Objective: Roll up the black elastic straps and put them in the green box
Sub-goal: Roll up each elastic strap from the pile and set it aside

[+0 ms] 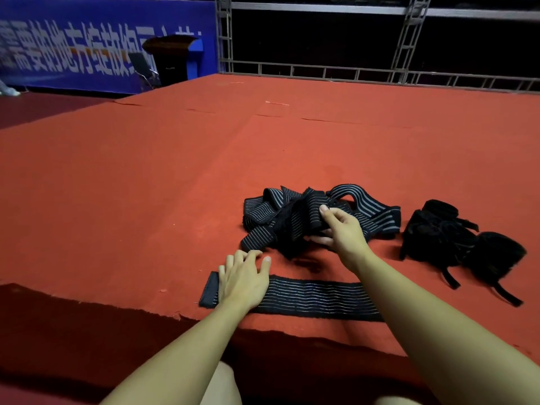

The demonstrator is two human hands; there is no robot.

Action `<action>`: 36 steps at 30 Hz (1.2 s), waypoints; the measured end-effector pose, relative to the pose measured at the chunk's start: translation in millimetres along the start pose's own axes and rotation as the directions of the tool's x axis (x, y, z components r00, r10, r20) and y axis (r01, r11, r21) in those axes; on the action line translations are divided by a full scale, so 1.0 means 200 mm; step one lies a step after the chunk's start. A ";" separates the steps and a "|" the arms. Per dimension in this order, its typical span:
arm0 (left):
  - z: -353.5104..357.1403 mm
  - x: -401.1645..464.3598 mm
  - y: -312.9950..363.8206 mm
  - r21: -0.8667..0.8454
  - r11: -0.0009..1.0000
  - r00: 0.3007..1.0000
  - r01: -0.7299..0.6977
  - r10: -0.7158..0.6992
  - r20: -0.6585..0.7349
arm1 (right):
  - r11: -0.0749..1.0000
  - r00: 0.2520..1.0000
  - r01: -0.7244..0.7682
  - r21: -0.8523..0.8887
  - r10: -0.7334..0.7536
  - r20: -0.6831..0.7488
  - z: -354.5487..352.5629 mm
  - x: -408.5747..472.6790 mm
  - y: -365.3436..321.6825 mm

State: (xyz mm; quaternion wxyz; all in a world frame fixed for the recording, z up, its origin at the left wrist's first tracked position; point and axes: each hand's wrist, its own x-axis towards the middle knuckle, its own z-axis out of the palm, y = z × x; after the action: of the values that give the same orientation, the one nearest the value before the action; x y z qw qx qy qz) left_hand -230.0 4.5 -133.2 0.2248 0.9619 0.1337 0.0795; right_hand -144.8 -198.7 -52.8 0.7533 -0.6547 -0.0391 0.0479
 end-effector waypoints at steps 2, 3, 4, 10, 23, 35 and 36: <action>-0.04 0.04 0.03 -0.178 0.983 0.998 0.050 -0.043 0.042 | 1.000 0.999 0.016 0.018 -0.017 0.030 0.00 -0.01 -0.07; -0.06 0.07 0.07 -0.327 0.943 0.997 0.064 -0.044 0.068 | 0.999 0.998 0.029 0.019 -0.030 0.048 0.00 -0.02 -0.10; -0.09 0.10 0.12 -0.494 0.866 0.995 0.071 -0.030 0.090 | 0.999 0.997 0.042 0.020 -0.043 0.069 0.01 -0.02 -0.13; -0.32 0.16 0.47 -0.933 0.208 0.950 0.293 0.047 0.309 | 0.990 0.983 0.039 0.137 -0.062 0.172 0.08 -0.02 -0.29; -0.42 0.24 0.63 -0.988 0.014 0.985 0.154 0.081 0.155 | 0.996 0.947 -0.044 -0.071 0.064 0.314 0.10 0.00 -0.46; -0.38 0.38 0.60 -0.950 0.165 0.959 0.265 -0.144 0.242 | 0.782 0.964 -0.061 -0.621 -0.116 -0.240 -0.22 0.17 -0.22; -0.38 0.38 0.60 -0.955 0.105 0.953 0.278 -0.151 0.261 | 0.687 0.974 -0.111 -0.718 -0.070 -0.217 -0.27 0.18 -0.16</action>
State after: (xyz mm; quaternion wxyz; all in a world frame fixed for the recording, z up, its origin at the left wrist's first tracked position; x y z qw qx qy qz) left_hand -146.8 -45.2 -3.4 0.8130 0.5512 0.1754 0.0668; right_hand -102.0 -252.0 -28.8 0.4318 -0.9003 0.0389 -0.0381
